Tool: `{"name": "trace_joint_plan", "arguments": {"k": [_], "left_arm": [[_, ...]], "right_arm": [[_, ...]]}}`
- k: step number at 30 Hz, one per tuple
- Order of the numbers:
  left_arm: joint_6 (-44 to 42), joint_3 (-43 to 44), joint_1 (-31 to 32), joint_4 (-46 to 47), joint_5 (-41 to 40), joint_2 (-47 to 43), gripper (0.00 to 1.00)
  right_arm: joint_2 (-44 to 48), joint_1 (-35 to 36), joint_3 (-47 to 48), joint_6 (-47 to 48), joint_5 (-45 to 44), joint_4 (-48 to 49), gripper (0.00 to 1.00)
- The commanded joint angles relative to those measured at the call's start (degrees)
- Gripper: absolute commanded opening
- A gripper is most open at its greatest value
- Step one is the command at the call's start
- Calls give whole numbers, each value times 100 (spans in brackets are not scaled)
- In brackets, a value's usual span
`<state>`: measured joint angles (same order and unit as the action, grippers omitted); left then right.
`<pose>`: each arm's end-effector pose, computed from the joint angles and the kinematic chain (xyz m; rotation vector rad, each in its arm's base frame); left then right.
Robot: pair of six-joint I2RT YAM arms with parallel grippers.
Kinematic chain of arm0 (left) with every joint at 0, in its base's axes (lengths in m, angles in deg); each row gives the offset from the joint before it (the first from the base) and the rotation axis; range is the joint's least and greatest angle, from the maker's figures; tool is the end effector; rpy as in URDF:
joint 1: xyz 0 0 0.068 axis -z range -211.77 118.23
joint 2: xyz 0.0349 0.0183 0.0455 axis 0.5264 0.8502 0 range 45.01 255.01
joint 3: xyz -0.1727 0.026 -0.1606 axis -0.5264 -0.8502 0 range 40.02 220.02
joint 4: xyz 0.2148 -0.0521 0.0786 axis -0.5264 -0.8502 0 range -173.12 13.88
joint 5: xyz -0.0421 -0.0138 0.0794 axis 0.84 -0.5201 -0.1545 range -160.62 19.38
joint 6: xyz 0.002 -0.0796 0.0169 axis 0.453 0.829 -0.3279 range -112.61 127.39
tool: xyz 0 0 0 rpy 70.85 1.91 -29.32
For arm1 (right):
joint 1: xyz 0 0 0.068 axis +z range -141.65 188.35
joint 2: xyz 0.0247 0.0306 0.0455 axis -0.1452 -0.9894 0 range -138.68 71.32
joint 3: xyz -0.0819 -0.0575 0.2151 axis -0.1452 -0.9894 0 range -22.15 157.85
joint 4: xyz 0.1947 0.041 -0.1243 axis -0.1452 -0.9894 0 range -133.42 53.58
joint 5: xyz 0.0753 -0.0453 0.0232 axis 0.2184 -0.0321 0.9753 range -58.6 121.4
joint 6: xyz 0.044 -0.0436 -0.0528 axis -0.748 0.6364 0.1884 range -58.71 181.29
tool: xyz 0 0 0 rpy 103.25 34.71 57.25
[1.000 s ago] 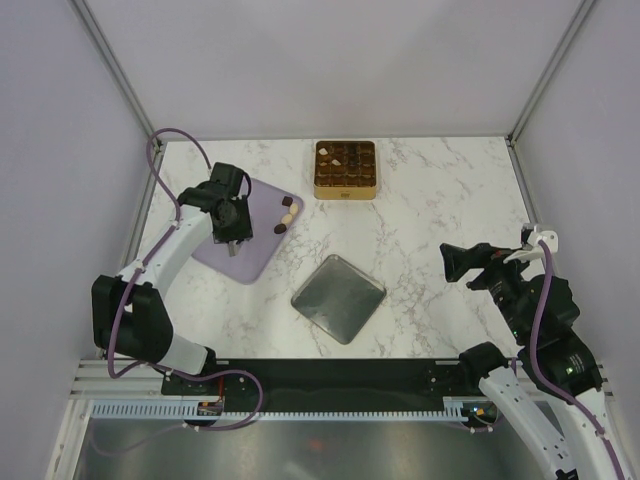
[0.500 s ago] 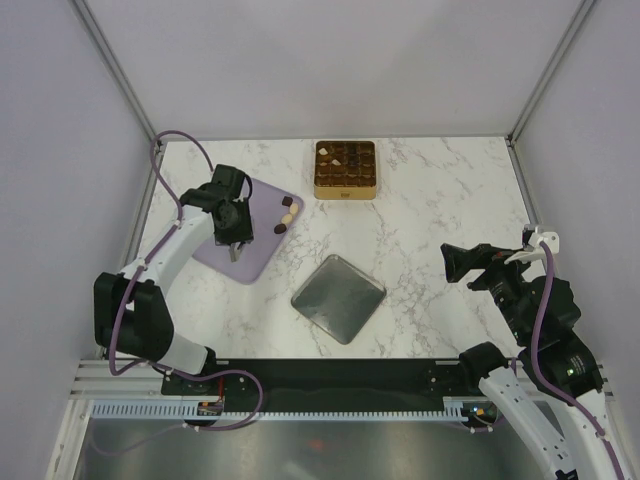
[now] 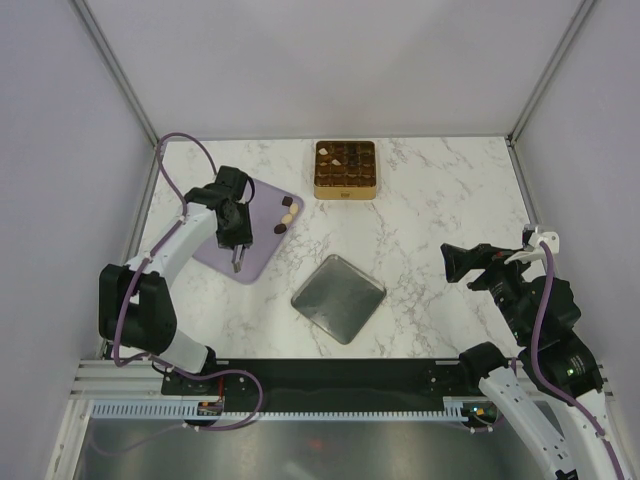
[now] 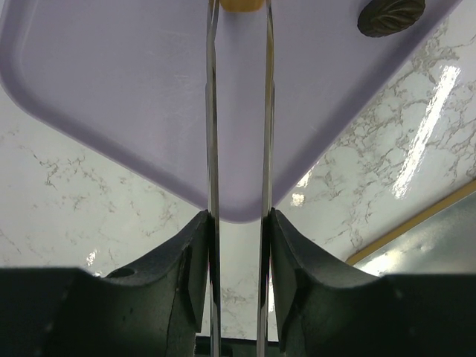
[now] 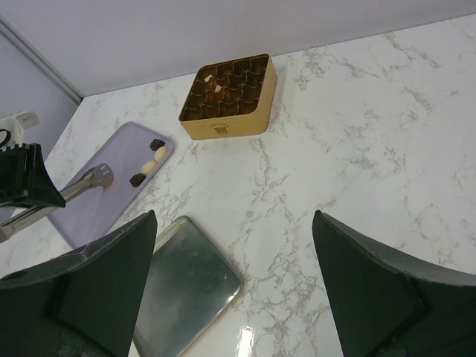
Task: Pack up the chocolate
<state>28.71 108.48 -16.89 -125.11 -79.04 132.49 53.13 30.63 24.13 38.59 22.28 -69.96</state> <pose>0.2808 -0.0639 0.1932 -0.1926 2.7253 0.0263 0.1058 0.0313 0.3255 0.1280 1.6806 0.4607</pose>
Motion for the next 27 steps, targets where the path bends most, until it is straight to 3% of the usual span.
{"name": "trace_joint_plan", "arguments": {"k": [1,15,23,27], "left_arm": [[-181,263,-2,-233,78,-73,42],[-76,1212,164,-374,657,-48,39],[56,3179,832,-365,1001,848,38],[4,4252,1236,-365,1071,1795,38]], "right_arm": [[36,22,13,46,-98,67,94],[-70,22,144,55,-98,76,94],[-211,22,214,64,-89,111,94],[-246,22,232,81,-151,119,94]]}}
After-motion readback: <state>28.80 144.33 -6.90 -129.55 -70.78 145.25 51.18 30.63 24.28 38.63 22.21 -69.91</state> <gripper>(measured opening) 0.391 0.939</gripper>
